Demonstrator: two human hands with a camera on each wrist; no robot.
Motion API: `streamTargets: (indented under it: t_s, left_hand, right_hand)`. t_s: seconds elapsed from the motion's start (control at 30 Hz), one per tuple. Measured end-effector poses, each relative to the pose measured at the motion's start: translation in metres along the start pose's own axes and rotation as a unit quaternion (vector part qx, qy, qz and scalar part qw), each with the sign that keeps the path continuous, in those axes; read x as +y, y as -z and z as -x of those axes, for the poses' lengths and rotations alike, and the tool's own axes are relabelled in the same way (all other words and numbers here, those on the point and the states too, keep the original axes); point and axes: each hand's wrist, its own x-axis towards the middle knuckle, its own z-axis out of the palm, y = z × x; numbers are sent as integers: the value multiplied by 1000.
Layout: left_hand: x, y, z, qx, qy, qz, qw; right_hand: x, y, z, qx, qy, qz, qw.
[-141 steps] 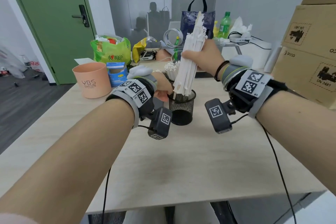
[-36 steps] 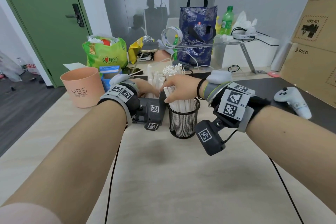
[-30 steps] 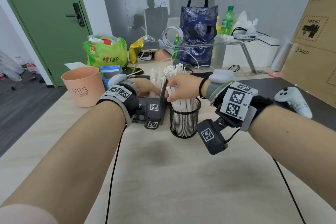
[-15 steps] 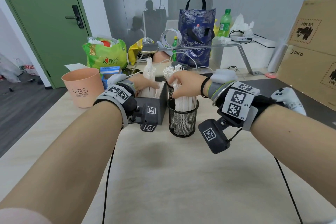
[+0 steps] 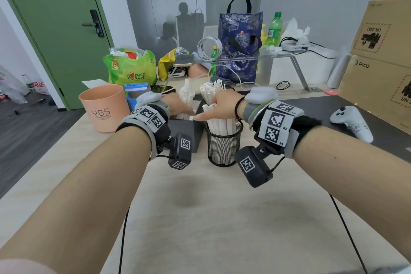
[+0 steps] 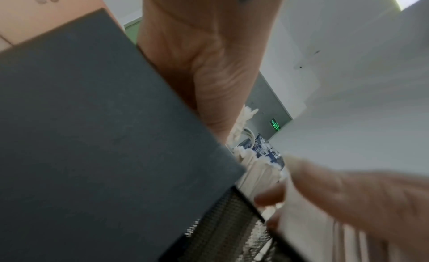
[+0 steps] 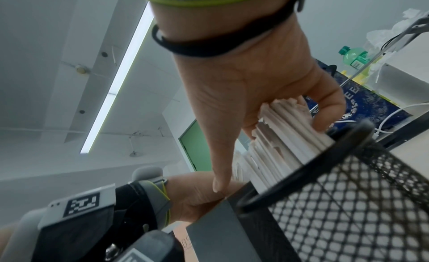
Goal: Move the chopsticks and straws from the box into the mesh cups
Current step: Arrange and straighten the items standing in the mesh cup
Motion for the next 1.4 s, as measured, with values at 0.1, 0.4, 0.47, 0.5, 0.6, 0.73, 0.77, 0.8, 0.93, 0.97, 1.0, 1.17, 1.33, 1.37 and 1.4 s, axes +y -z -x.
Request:
streamTargets:
  t_s: [0.1, 0.4, 0.47, 0.5, 0.6, 0.73, 0.77, 0.8, 0.93, 0.97, 1.0, 1.17, 1.33, 1.37, 1.4]
  left_hand:
    - [2, -2, 0, -9, -5, 3, 1000]
    - [-2, 3, 8, 28, 10, 82, 996]
    - [-2, 4, 10, 42, -3, 102, 994]
    - [-1, 6, 11, 53, -9, 127, 990]
    - [-1, 15, 14, 94, -15, 206, 974]
    - [-2, 23, 19, 136, -31, 269, 953]
    - [-2, 25, 20, 147, -35, 292, 945]
    - [-1, 27, 22, 156, -39, 312, 937]
    - [2, 32, 29, 173, -59, 364, 913]
    - [3, 33, 32, 177, -66, 372, 909]
    - [4, 34, 34, 177, -72, 378, 906]
    - [7, 43, 48, 198, -102, 409, 885]
    - [14, 53, 62, 185, -129, 491, 841]
    - [17, 53, 66, 173, -140, 505, 834]
    - [21, 52, 69, 156, -147, 515, 830]
  right_hand:
    - [-4, -4, 0, 5, 20, 4, 1000]
    - [6, 2, 4, 7, -40, -26, 999]
    - [11, 2, 5, -17, -72, 14, 997]
    - [12, 1, 6, -27, -79, 21, 996]
    - [12, 2, 7, -24, -72, -10, 997]
    - [6, 4, 12, -19, -52, -44, 997]
    - [5, 4, 13, -20, -46, -47, 998]
    - [3, 6, 14, -22, -40, -50, 998]
    - [-7, 6, 14, -16, -14, -62, 998]
    - [-10, 4, 13, -10, -7, -55, 998]
    - [-12, 1, 11, -2, -5, -47, 999]
    - [-12, -6, 4, 35, -10, -69, 997]
    - [3, -1, 8, 69, -22, -127, 989]
    - [4, -1, 10, 70, -20, -130, 989]
    - [5, -1, 12, 69, -17, -135, 988]
